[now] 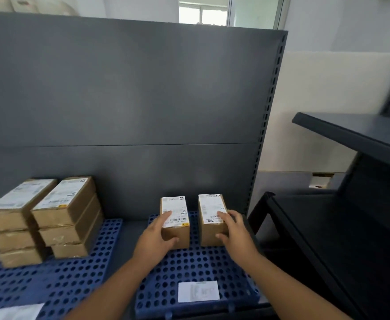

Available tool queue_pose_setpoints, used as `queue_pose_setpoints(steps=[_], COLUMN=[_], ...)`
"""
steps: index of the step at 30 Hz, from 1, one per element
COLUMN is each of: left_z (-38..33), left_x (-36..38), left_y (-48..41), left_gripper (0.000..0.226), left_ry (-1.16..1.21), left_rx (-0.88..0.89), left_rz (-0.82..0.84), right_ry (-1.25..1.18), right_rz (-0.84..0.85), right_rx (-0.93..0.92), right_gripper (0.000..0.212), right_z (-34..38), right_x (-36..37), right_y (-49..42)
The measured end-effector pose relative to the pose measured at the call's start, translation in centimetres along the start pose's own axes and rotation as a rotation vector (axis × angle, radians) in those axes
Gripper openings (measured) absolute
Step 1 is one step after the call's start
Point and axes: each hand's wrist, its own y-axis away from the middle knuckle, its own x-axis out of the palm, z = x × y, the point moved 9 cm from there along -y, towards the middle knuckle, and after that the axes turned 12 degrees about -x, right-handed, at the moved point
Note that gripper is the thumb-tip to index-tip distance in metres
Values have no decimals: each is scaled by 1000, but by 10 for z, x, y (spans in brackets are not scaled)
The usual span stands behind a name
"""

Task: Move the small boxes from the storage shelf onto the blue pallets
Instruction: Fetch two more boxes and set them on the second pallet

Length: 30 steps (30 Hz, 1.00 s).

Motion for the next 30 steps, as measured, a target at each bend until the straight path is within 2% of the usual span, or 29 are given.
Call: queue_pose_setpoints(steps=[12, 18, 23, 27, 30], left_z=[2, 4, 2, -7, -23], left_x=[6, 3, -6, -23, -34], left_y=[-13, -10, 1, 13, 25], left_gripper=[83, 92, 88, 85, 77], left_ry=[-10, -10, -71, -108, -196], left_rx=[-24, -18, 6, 86, 210], left_rz=[9, 29, 9, -33, -109], right_ry=[-27, -32, 1, 58, 118], right_rz=[13, 23, 21, -16, -56], right_rx=[-20, 10, 47, 67, 90], right_gripper=[61, 73, 76, 80, 80], right_z=[-7, -12, -10, -2, 6], right_x=[9, 5, -6, -21, -37], right_y=[-11, -6, 6, 26, 46])
